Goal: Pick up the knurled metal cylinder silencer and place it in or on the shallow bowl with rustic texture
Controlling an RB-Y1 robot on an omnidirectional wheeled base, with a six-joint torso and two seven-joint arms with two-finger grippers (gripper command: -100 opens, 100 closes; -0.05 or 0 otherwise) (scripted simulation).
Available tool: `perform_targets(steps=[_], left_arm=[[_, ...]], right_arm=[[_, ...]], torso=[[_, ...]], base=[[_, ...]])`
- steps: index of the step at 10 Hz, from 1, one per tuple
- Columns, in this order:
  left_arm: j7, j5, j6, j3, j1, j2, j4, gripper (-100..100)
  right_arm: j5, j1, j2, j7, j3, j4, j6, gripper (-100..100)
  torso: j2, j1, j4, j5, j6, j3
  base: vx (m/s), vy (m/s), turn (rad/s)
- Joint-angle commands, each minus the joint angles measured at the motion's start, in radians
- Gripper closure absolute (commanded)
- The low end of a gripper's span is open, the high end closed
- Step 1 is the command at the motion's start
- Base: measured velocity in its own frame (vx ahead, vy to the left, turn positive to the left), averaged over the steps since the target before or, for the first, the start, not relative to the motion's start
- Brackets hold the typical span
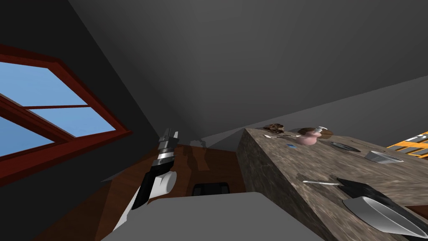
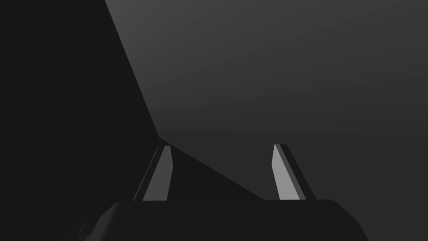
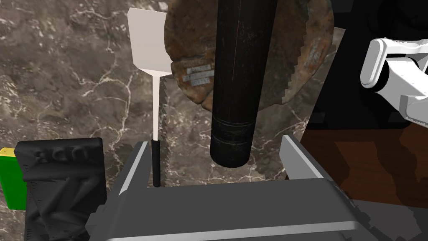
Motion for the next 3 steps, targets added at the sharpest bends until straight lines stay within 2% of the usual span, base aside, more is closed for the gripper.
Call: perform_targets(steps=[1,3], left_arm=[[0.000,0.000,0.000,0.000,0.000,0.000,0.000,0],[0.000,0.000,0.000,0.000,0.000,0.000,0.000,0]], right_arm=[[0.000,0.000,0.000,0.000,0.000,0.000,0.000,0],[0.000,0.000,0.000,0.000,0.000,0.000,0.000,0]], torso=[[0.000,0.000,0.000,0.000,0.000,0.000],[0.000,0.000,0.000,0.000,0.000,0.000]], base=[[0.000,0.000,0.000],[0.000,0.000,0.000]])
